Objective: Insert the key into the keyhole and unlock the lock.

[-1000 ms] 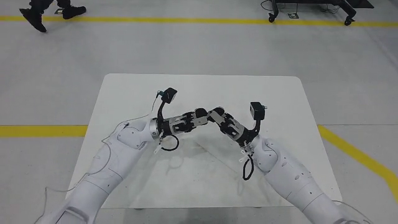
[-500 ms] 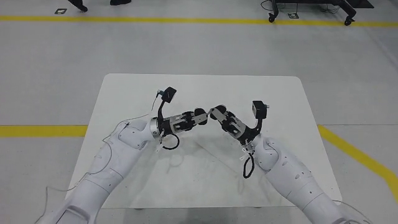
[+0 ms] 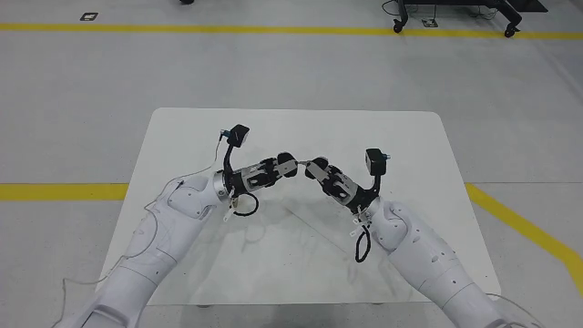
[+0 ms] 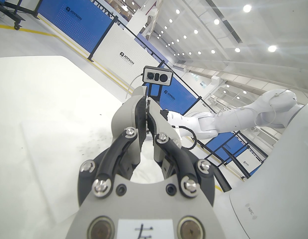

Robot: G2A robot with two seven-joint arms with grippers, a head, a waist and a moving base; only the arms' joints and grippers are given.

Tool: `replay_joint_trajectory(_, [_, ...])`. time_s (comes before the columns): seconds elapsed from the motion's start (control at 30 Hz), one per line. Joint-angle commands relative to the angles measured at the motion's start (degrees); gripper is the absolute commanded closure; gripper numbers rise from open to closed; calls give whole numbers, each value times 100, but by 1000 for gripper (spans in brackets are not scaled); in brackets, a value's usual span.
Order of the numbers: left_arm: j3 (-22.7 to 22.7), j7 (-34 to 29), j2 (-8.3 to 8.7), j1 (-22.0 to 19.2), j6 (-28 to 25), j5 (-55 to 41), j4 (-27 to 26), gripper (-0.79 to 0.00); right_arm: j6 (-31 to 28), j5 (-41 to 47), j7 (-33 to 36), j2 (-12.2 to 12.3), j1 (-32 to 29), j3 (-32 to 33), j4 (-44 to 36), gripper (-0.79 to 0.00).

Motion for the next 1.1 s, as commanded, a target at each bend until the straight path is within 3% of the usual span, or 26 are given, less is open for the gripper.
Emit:
replay_joint_trajectory(0.0, [-18,-7,5,11,0,-16,-7,0,0,15,58,-3,-1,3,-2,0])
replay_joint_trajectory(0.13, [-41,-15,13,24,0,-3,-17,0,0,58,134,-9,-10,27,-5,0])
replay_joint_trajectory(0.17, [-48,-14,14,24,0,10,-15,0,0,72,149,-11,-16,30,-12,-37])
replay_joint_trajectory(0.2, [-51,-10,15,27,0,16,-17,0,0,89,166,-13,-21,32,-18,-145])
replay_joint_trajectory(0.23, [-54,-8,15,30,0,21,-19,0,0,106,183,-15,-25,37,-17,-172])
replay_joint_trajectory(0.27, [-57,-6,16,31,0,28,-19,0,0,116,200,-16,-28,43,-21,-342])
replay_joint_trajectory(0.37, [-70,22,17,38,0,57,-18,0,0,155,260,-20,-42,52,-40,-388])
replay_joint_trajectory(0.43, [-81,48,18,41,0,88,-14,0,0,246,266,-25,-63,59,-45,-785])
replay_joint_trajectory(0.8, [-199,24,64,62,0,375,-60,0,0,424,246,-31,-84,72,-66,-785])
replay_joint_trajectory(0.9, [-214,-108,93,69,0,477,-60,0,366,169,592,-4,-119,117,-119,-785])
replay_joint_trajectory(1.07, [-211,-327,135,55,0,437,-46,0,383,411,1292,97,-276,293,-296,-785])
